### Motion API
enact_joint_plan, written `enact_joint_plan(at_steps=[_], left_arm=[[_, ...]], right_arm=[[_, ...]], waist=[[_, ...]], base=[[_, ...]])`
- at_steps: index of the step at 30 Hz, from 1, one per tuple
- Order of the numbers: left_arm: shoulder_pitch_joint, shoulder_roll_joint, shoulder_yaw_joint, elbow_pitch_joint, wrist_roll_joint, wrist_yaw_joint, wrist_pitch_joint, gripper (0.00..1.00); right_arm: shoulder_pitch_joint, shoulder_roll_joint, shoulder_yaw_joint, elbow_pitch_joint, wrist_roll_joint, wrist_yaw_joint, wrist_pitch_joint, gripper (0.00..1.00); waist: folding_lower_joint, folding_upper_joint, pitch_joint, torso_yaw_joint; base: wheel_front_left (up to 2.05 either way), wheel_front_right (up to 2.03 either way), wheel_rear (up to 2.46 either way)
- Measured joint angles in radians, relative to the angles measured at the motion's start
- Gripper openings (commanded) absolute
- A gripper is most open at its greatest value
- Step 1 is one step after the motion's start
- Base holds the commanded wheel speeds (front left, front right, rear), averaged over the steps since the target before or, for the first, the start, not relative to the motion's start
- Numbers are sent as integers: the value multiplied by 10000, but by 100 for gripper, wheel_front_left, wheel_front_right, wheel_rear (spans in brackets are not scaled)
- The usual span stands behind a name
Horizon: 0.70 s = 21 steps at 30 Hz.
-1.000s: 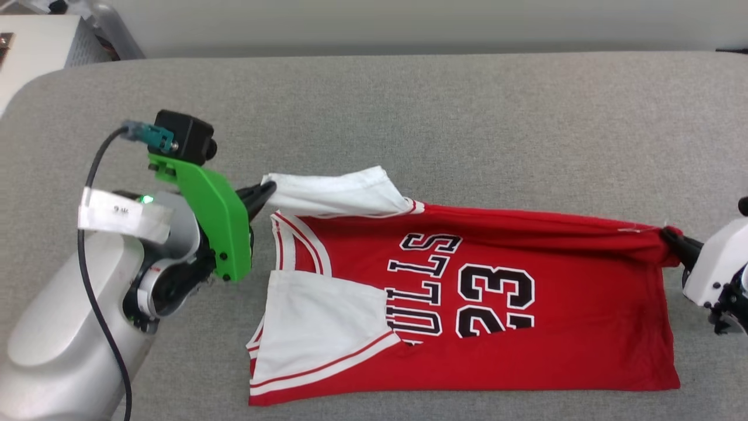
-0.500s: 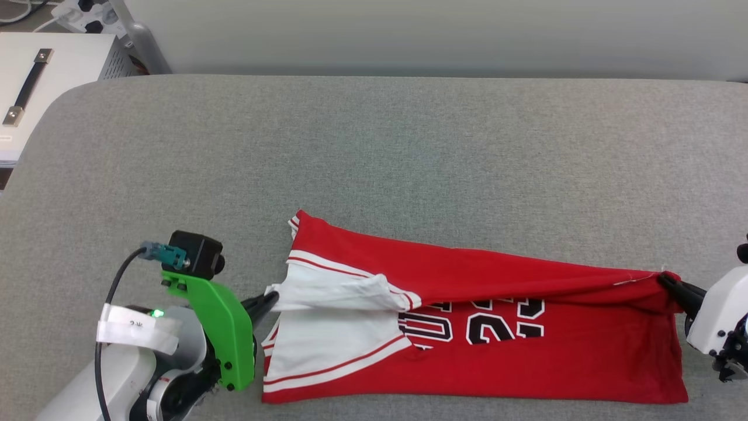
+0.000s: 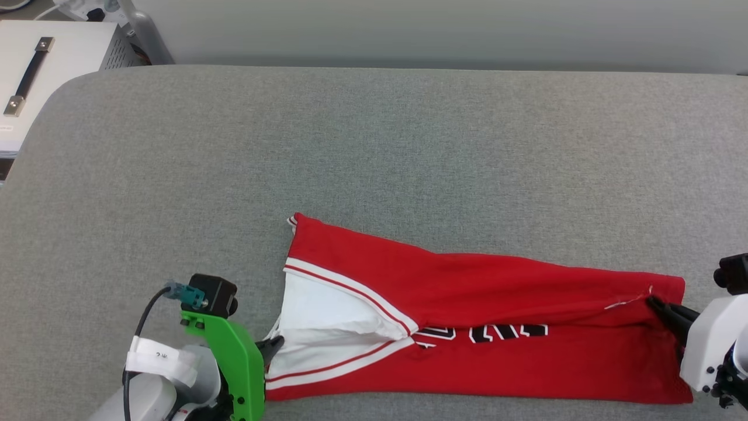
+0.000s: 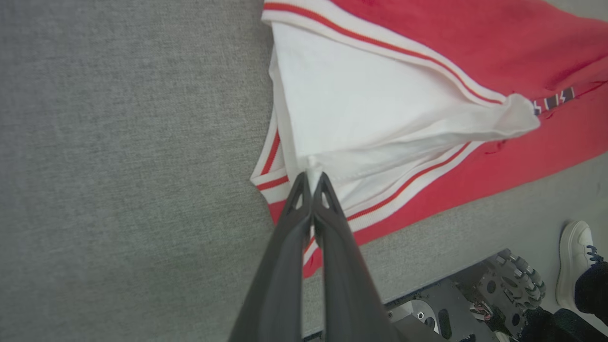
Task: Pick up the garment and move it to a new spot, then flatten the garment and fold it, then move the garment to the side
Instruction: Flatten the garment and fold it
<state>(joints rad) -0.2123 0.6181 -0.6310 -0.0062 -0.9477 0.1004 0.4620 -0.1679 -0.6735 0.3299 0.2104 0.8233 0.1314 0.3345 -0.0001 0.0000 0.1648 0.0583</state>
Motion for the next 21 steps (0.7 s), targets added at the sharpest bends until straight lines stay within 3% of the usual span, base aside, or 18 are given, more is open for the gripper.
enact_joint_plan(at_steps=[8, 9, 10, 11, 12, 21], left_arm=[[33, -253, -111, 570, 58, -142, -213, 0], [33, -259, -123, 604, 73, -161, -219, 0], [33, -267, -134, 637, 81, -174, -226, 0], [33, -280, -144, 665, 90, -174, -228, 22], [33, -284, -163, 686, 117, -174, -230, 100], [73, -476, -117, 508, 372, -29, -832, 100]], right_arm=[[36, -169, 504, 447, 209, 0, -326, 0], [35, -165, 535, 512, 259, 0, -326, 27], [35, -161, 581, 566, 278, 0, -326, 100], [29, -151, 614, 633, 307, 0, -328, 100], [25, -144, 654, 663, 357, 0, -326, 100], [103, -104, 579, 535, 984, 0, -297, 100]], waist=[[0, 0, 11, -82], [0, 0, 11, -91], [0, 0, 8, -102], [0, 0, 0, -113], [0, 0, -8, -122], [0, 0, -363, -150]], base=[[0, 0, 0], [0, 0, 0], [0, 0, 0], [0, 0, 0], [0, 0, 0], [0, 0, 0]])
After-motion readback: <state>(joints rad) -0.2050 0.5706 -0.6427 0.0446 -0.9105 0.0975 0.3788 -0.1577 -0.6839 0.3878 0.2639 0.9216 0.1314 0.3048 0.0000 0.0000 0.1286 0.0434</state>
